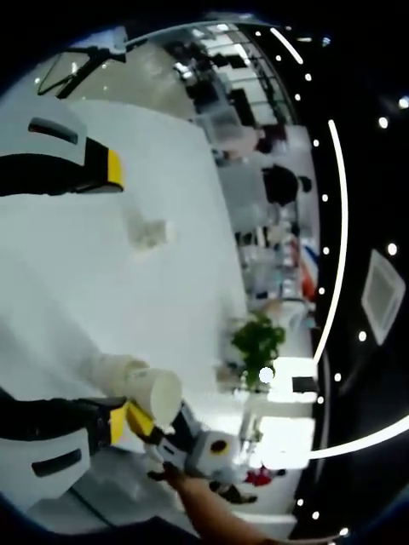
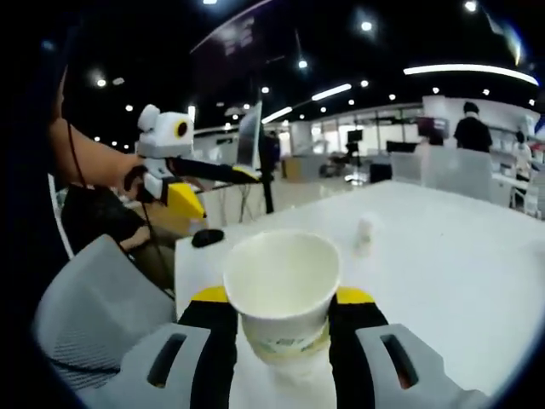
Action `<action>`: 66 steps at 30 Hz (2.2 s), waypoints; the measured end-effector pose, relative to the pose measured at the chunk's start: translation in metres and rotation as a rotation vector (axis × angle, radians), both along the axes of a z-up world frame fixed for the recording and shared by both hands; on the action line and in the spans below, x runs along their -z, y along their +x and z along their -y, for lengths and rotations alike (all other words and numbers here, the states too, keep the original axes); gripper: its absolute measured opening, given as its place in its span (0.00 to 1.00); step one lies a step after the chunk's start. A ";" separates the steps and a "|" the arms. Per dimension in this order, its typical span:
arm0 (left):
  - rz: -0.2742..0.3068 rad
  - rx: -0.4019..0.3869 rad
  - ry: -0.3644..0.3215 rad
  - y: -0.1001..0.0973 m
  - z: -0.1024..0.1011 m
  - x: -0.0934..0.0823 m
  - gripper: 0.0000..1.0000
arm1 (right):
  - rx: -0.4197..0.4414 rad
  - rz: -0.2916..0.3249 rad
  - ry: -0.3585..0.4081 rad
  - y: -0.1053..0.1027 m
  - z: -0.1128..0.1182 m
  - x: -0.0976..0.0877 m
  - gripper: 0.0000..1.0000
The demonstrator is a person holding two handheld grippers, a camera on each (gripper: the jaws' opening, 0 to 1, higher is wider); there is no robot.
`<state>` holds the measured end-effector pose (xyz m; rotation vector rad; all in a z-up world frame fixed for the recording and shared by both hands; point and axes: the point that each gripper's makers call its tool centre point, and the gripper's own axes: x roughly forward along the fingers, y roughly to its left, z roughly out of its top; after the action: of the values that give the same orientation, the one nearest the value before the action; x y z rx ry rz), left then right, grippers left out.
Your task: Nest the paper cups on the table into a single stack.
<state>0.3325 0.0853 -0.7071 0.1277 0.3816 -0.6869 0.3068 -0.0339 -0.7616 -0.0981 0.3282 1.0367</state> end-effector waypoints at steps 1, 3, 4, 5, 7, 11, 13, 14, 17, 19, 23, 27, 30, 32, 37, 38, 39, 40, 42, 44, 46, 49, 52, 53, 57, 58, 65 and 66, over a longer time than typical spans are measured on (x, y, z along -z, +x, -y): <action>0.000 -0.001 0.000 0.000 0.000 0.000 0.97 | -0.002 0.002 -0.013 -0.001 0.000 0.002 0.39; -0.002 -0.003 -0.002 -0.002 0.000 0.001 0.97 | 0.000 0.007 -0.014 -0.002 -0.001 0.003 0.39; -0.003 -0.004 -0.001 -0.002 -0.001 0.001 0.97 | 0.002 0.008 -0.018 -0.002 -0.001 0.004 0.39; -0.003 -0.004 -0.001 -0.003 -0.001 0.002 0.97 | 0.003 0.014 -0.027 -0.002 -0.001 0.005 0.39; -0.003 -0.006 -0.002 -0.004 -0.001 0.003 0.97 | 0.001 0.027 -0.040 -0.002 -0.002 0.007 0.39; -0.004 -0.010 -0.002 -0.006 -0.002 0.003 0.97 | 0.013 0.037 -0.047 -0.001 -0.001 0.009 0.40; -0.003 -0.012 -0.003 -0.007 -0.002 0.003 0.97 | 0.012 0.030 -0.047 -0.001 -0.002 0.009 0.41; -0.003 -0.013 -0.003 -0.007 -0.002 0.004 0.97 | 0.011 0.028 -0.051 -0.002 -0.002 0.008 0.41; -0.003 -0.018 -0.005 -0.008 -0.002 0.003 0.97 | -0.001 -0.002 -0.048 -0.006 -0.005 0.006 0.43; -0.001 -0.022 -0.007 -0.008 -0.002 0.003 0.97 | -0.018 -0.033 -0.036 -0.008 -0.007 0.005 0.43; -0.002 -0.027 -0.008 -0.009 0.000 0.003 0.97 | -0.027 -0.042 -0.033 -0.010 -0.005 0.000 0.45; 0.013 -0.040 -0.010 -0.008 0.005 -0.005 0.97 | -0.042 -0.045 -0.013 -0.007 -0.004 -0.012 0.55; 0.028 -0.048 -0.009 -0.005 0.006 -0.014 0.98 | -0.038 -0.030 0.000 -0.003 0.003 -0.030 0.57; 0.037 -0.052 -0.012 -0.003 0.004 -0.019 0.98 | -0.028 -0.012 0.034 0.002 0.007 -0.046 0.62; 0.041 0.001 -0.088 0.002 0.006 -0.028 0.98 | 0.054 0.026 0.062 0.022 0.032 -0.075 0.69; 0.041 0.005 -0.083 0.004 0.001 -0.026 0.98 | 0.072 0.033 0.061 0.026 0.037 -0.078 0.69; 0.038 0.004 -0.080 0.005 -0.002 -0.026 0.98 | 0.136 0.017 0.053 0.031 0.050 -0.080 0.69; 0.016 0.005 -0.065 0.007 -0.006 -0.023 0.98 | 0.166 -0.002 0.049 0.033 0.056 -0.081 0.70; 0.034 0.009 -0.083 0.011 -0.009 -0.027 0.98 | 0.209 0.053 0.039 0.041 0.073 -0.091 0.73; 0.033 0.005 -0.089 0.016 -0.014 -0.026 0.98 | 0.244 0.070 0.071 0.045 0.086 -0.097 0.76; 0.036 0.007 -0.083 0.018 -0.018 -0.022 0.98 | 0.262 0.072 0.030 0.049 0.103 -0.092 0.83; 0.025 0.000 -0.061 0.017 -0.024 -0.018 0.98 | 0.327 0.060 -0.018 0.056 0.134 -0.089 0.90; 0.032 -0.009 -0.056 0.015 -0.029 -0.014 0.98 | 0.329 0.103 -0.032 0.058 0.151 -0.091 0.95; 0.036 -0.011 -0.049 0.013 -0.031 -0.011 0.98 | 0.326 0.092 -0.025 0.057 0.156 -0.089 0.93; 0.010 -0.060 -0.047 0.010 -0.048 0.005 0.98 | 0.332 0.039 -0.046 0.048 0.176 -0.071 0.96; 0.012 -0.062 -0.037 0.009 -0.049 0.006 0.98 | 0.326 0.037 -0.050 0.046 0.178 -0.069 0.97; 0.011 -0.100 -0.050 0.014 -0.055 0.006 0.98 | 0.362 -0.019 -0.067 0.048 0.198 -0.057 1.00; 0.011 -0.102 -0.052 0.016 -0.055 0.007 0.98 | 0.364 -0.008 -0.067 0.049 0.198 -0.058 1.00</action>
<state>0.3483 0.1402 -0.7143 0.0623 0.3572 -0.5950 0.3558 -0.2323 -0.7041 -0.0908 0.3720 0.6660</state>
